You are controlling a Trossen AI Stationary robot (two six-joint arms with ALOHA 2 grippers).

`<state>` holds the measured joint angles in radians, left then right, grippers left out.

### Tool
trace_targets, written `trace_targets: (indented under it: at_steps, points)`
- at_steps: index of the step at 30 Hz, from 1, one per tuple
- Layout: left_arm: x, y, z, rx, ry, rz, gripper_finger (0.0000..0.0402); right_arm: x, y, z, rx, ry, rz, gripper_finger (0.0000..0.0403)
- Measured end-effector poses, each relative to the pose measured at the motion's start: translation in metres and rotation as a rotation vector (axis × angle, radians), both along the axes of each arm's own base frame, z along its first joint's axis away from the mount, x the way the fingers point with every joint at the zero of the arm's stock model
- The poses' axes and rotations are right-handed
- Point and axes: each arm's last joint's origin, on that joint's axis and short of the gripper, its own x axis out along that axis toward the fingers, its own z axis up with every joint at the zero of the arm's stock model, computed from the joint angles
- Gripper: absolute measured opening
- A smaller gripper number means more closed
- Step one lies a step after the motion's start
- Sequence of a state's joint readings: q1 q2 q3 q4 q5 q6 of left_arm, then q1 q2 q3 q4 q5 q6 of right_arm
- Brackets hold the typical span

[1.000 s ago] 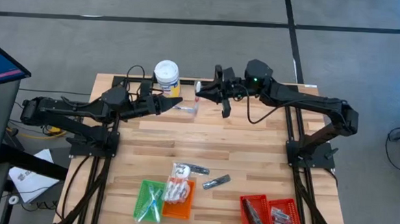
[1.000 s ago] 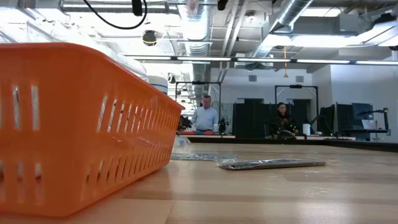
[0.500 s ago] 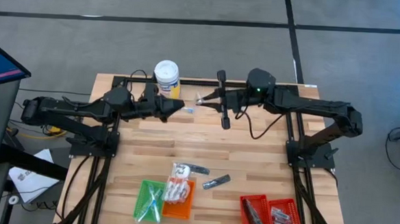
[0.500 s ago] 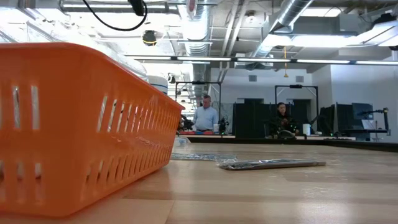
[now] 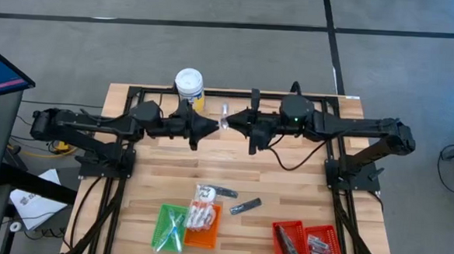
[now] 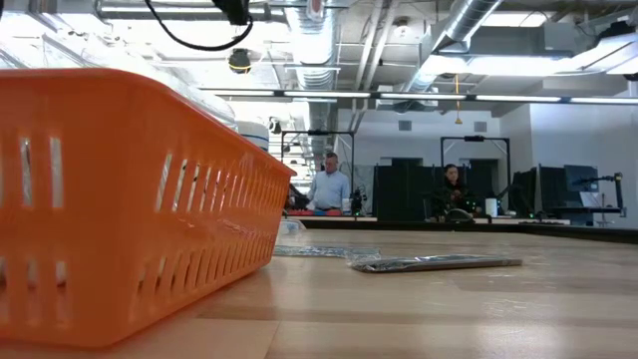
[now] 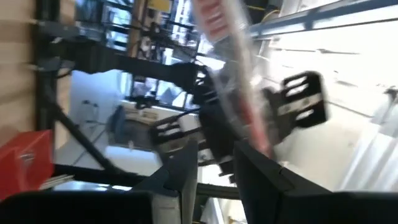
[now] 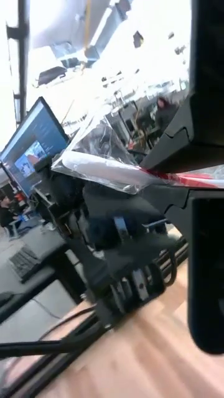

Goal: Pick & Place Travel size toiletries
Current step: Put the orange toothbrush into the green basket

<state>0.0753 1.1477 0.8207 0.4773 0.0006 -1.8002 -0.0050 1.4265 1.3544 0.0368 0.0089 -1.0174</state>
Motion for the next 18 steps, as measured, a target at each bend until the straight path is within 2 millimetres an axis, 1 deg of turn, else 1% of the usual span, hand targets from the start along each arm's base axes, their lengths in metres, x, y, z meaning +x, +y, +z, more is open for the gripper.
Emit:
trace_targets:
  at_steps: [5,9,18]
  points:
    - [-0.001,0.007,0.006,-0.009,-0.068,0.02,0.0096,0.0,0.008,0.0,-0.13,0.005,-0.031,0.0018]
    - [-0.002,0.011,0.006,0.018,-0.069,0.037,0.0104,0.0,0.01,0.0,-0.155,0.002,-0.03,0.0017]
    - [-0.002,0.018,0.005,0.024,-0.063,0.016,0.0177,0.0,0.01,0.001,-0.198,-0.001,-0.031,0.0016]
